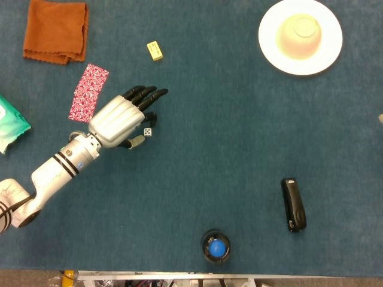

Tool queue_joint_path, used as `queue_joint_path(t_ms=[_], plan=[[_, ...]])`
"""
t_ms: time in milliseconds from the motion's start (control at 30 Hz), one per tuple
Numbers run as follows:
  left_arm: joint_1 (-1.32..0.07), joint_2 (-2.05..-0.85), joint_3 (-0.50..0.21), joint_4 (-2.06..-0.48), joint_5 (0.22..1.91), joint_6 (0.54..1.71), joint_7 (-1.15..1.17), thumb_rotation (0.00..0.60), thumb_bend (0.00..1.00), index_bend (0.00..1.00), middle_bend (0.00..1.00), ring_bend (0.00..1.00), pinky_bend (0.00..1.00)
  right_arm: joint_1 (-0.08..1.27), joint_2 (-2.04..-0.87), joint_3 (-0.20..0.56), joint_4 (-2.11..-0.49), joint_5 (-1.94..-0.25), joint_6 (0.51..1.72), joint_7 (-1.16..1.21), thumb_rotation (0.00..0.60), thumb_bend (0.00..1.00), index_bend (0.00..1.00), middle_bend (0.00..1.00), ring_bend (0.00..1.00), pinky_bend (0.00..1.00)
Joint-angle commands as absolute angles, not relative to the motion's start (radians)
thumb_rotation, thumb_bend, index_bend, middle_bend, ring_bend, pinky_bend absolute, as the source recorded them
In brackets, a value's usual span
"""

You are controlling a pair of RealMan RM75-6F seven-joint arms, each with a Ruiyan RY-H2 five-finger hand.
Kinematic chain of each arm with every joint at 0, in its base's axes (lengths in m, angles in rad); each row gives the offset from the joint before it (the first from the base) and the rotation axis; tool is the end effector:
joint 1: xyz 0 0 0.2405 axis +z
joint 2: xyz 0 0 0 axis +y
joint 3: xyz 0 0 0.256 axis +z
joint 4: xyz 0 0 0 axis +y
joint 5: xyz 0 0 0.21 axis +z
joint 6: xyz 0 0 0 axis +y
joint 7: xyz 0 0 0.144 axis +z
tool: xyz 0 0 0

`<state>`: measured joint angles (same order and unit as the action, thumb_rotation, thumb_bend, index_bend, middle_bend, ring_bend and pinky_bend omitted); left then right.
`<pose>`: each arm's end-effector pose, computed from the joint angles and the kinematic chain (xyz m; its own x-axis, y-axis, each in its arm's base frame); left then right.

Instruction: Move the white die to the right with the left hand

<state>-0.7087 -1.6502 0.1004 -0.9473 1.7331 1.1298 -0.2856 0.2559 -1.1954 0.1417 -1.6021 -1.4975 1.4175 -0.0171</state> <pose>-0.2180 0.3246 -0.0346 0.5516 0.2258 0.8030 0.6806 -0.6783 -0.2768 -0.2638 -0.2482 0.1403 0.3352 0.0748 0.9392 -0.9235 -0.1714 0.3432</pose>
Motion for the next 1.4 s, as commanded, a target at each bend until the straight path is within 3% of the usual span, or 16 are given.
queue_joint_path(t_ms=[33, 167, 333, 433, 600, 733, 1067, 1400], plan=[[-0.712, -1.646, 0.105, -0.961, 1.735, 1.124, -0.281, 0.592, 0.27, 0.43, 0.0, 0.0, 0.1, 0.255, -1.196, 0.141, -1.6, -1.497, 1.418, -0.014, 0.6, 0.0, 0.48, 0.29, 0.19, 0.21], [-0.721, -1.646, 0.107, -0.976, 1.732, 1.106, -0.278, 0.512, 0.27, 0.41, 0.0, 0.0, 0.1, 0.253, -1.197, 0.139, -1.595, -1.494, 1.418, -0.008, 0.6, 0.0, 0.48, 0.29, 0.19, 0.21], [-0.735, -1.656, 0.096, -0.97, 1.715, 1.078, -0.281, 0.362, 0.27, 0.4, 0.0, 0.0, 0.1, 0.251, -1.198, 0.136, -1.589, -1.493, 1.419, -0.001, 0.6, 0.0, 0.48, 0.29, 0.19, 0.21], [-0.743, -1.666, 0.084, -0.953, 1.697, 1.059, -0.29, 0.347, 0.27, 0.39, 0.0, 0.0, 0.11, 0.249, -1.197, 0.135, -1.588, -1.493, 1.42, 0.001, 0.6, 0.0, 0.48, 0.29, 0.19, 0.21], [-0.749, -1.681, 0.07, -0.925, 1.674, 1.04, -0.295, 0.364, 0.27, 0.39, 0.0, 0.0, 0.11, 0.247, -1.195, 0.134, -1.586, -1.493, 1.421, 0.006, 0.6, 0.0, 0.48, 0.29, 0.19, 0.21], [-0.745, -1.699, 0.068, -0.891, 1.664, 1.036, -0.282, 0.494, 0.27, 0.39, 0.0, 0.0, 0.11, 0.247, -1.196, 0.133, -1.583, -1.492, 1.42, 0.01, 0.6, 0.0, 0.48, 0.29, 0.19, 0.21], [-0.731, -1.712, 0.081, -0.867, 1.661, 1.043, -0.296, 0.515, 0.27, 0.39, 0.0, 0.0, 0.1, 0.248, -1.201, 0.132, -1.577, -1.489, 1.415, 0.011, 0.6, 0.0, 0.48, 0.29, 0.19, 0.21], [-0.72, -1.669, 0.09, -0.956, 1.676, 1.083, -0.281, 0.493, 0.27, 0.39, 0.0, 0.0, 0.11, 0.248, -1.205, 0.132, -1.573, -1.487, 1.414, 0.019, 0.6, 0.0, 0.48, 0.29, 0.19, 0.21]])
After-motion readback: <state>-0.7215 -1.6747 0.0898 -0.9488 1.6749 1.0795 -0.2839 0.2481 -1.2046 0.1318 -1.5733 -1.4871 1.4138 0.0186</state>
